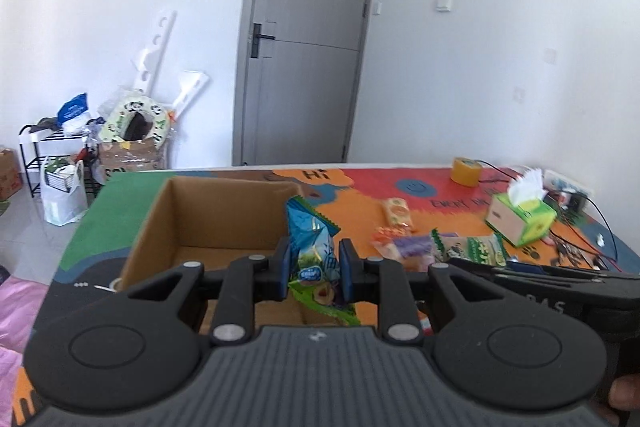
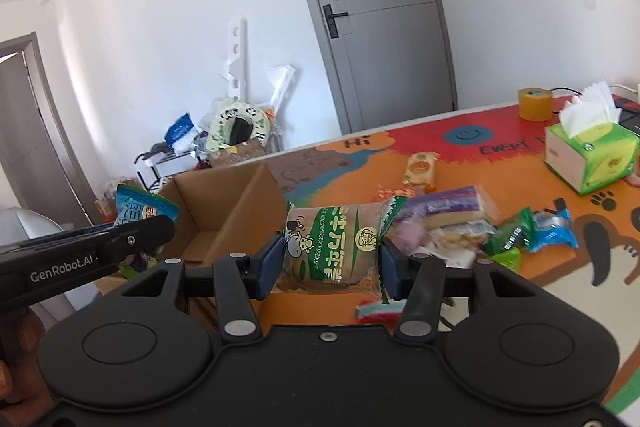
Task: Organize snacks
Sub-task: 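Carry both bags over the cardboard box and release them inside, then move both open tools back toward the snack pile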
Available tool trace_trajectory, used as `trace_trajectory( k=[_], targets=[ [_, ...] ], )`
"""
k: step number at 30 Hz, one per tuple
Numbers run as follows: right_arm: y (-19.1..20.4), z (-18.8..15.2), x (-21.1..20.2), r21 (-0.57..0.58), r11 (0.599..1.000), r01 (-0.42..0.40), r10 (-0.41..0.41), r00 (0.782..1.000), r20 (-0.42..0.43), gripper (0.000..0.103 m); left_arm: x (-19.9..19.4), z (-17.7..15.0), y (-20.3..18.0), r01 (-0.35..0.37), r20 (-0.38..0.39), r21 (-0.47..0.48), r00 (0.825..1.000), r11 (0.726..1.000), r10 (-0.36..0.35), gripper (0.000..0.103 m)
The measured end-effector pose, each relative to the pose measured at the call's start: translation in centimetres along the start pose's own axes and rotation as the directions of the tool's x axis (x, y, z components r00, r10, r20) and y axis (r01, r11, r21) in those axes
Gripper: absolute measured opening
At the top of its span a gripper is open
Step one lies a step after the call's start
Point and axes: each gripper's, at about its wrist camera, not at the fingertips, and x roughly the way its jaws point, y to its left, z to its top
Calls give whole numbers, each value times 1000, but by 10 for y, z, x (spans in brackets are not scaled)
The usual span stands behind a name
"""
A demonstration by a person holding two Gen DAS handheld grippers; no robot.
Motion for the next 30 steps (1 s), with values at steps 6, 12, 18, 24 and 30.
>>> trace_trajectory(
  k=[6, 12, 18, 24, 30],
  targets=[
    [16, 11, 7, -11, 999, -37, 37, 999, 21, 51, 0, 7, 21, -41, 22, -30, 999, 999, 42, 23],
    [36, 21, 17, -31, 997, -70, 71, 997, 32, 51, 6, 9, 43, -69, 19, -62, 997, 996, 70, 23],
    [57, 27, 28, -50, 994, -94, 95, 995, 33, 51, 16, 11, 59, -79, 5, -81, 997, 994, 80, 23],
    [69, 31, 40, -59, 993, -105, 107, 994, 23, 51, 28, 13, 70, -78, -29, -94, 997, 993, 76, 24],
    [78, 33, 52, -66, 992, -109, 110, 994, 11, 51, 23, 16, 81, -108, -11, -123, 994, 986, 108, 26]
  ],
)
